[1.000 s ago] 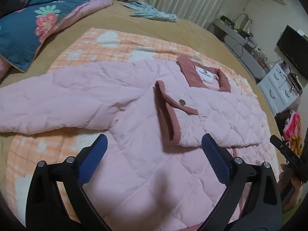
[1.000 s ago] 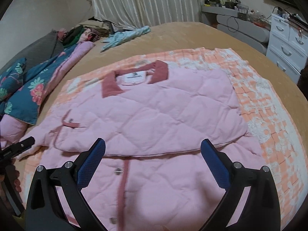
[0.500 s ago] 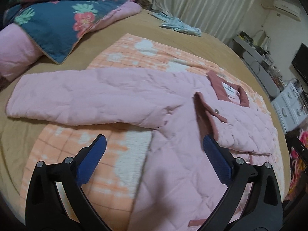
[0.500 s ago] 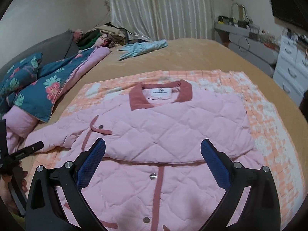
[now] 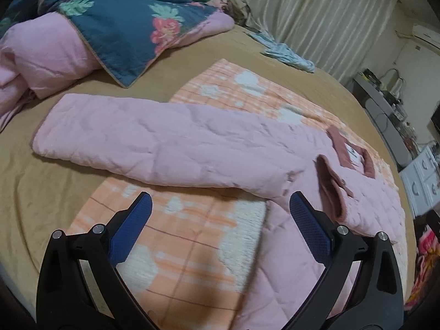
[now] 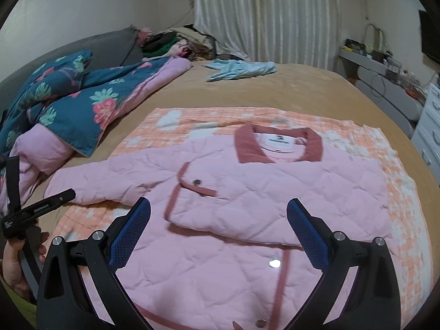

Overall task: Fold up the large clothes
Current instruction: 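Move the left tool to the other sleeve's cuff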

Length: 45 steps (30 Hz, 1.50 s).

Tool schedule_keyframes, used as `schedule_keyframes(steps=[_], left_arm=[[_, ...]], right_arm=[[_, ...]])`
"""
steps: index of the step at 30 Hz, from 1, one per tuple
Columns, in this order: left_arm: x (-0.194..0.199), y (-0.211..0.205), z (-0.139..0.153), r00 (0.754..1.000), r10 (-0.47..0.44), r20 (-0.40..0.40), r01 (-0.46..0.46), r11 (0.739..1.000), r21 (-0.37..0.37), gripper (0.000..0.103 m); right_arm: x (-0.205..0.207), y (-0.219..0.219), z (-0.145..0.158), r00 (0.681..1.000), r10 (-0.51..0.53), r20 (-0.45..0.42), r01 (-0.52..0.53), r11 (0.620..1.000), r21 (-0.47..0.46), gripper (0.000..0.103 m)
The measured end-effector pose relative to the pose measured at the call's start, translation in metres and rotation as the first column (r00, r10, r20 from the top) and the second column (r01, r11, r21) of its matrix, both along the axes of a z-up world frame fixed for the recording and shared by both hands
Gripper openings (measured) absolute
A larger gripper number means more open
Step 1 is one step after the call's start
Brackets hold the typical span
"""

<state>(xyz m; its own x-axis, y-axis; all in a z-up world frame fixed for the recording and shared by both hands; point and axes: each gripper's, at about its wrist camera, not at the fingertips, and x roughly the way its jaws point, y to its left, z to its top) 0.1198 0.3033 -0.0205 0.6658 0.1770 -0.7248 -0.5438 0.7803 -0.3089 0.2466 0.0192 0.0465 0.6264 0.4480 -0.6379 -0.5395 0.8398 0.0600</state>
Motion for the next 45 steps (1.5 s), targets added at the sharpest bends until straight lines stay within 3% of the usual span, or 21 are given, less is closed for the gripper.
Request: schedule_keyframes(steps=[14, 22, 25, 29, 34, 45], left_arm=[[-0.018, 0.056, -0.022, 0.986, 0.163, -0.021, -0.164, 0.986, -0.041, 0.094], [-0.022, 0.082, -0.036, 0.973, 0.232, -0.008, -0.231, 0.965, -0.127, 0.094], [-0.025, 0.094, -0.044, 0.962, 0.272, -0.012, -0.271, 0.949, -0.165, 0.094], [-0.027, 0.106, -0.052, 0.948, 0.317, -0.019, -0.316, 0.938, -0.142, 0.094], [-0.032, 0.122, -0.064, 0.928, 0.372, -0.022, -0.370, 0.913, -0.170, 0.094], [-0.027, 0.160, -0.093, 0.879, 0.477, 0.024, -0.442, 0.832, -0.337, 0.094]], right_arm=[[-0.017, 0.094, -0.014, 0.986, 0.168, 0.003, -0.167, 0.983, -0.071, 0.099], [-0.021, 0.149, -0.024, 0.966, 0.260, 0.003, -0.258, 0.960, -0.112, 0.099], [-0.019, 0.165, -0.029, 0.961, 0.275, -0.009, -0.274, 0.954, -0.119, 0.099], [-0.016, 0.181, -0.034, 0.958, 0.288, -0.015, -0.287, 0.949, -0.131, 0.099], [-0.010, 0.194, -0.042, 0.955, 0.295, -0.024, -0.295, 0.946, -0.136, 0.099], [0.008, 0.183, -0.053, 0.966, 0.255, -0.042, -0.259, 0.957, -0.133, 0.099]])
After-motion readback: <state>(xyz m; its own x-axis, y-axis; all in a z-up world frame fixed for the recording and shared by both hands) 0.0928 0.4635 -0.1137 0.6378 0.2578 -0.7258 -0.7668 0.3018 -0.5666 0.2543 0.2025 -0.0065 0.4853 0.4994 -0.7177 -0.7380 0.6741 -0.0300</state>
